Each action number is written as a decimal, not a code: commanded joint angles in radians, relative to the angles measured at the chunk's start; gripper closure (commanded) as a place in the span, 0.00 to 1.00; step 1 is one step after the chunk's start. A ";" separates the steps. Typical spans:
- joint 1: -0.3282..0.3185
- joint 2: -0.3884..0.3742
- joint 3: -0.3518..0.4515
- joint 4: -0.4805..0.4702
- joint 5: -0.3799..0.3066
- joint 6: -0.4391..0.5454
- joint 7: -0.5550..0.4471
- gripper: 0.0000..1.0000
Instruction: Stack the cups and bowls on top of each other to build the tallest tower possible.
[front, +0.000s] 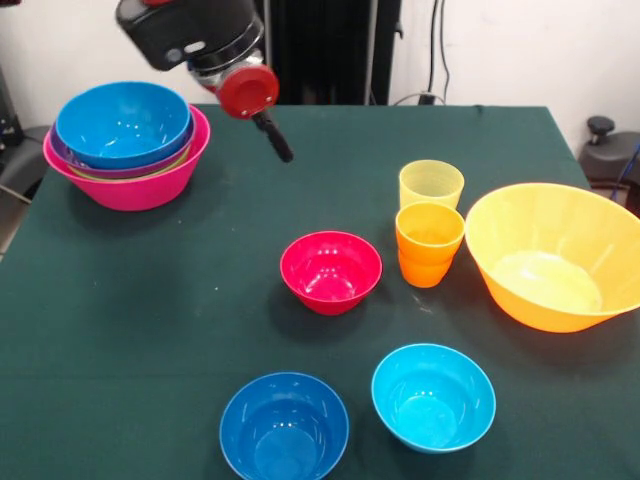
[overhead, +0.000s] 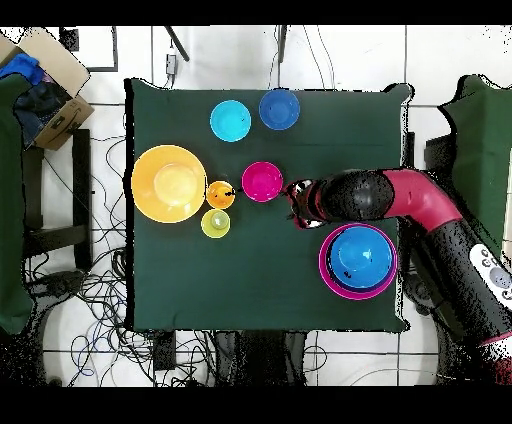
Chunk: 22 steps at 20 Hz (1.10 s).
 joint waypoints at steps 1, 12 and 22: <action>-0.004 -0.116 -0.071 0.147 -0.101 -0.111 0.129 0.00; -0.215 -0.105 0.151 0.333 0.026 -0.304 0.002 0.00; -0.331 0.139 0.183 0.295 -0.057 -0.403 -0.099 0.00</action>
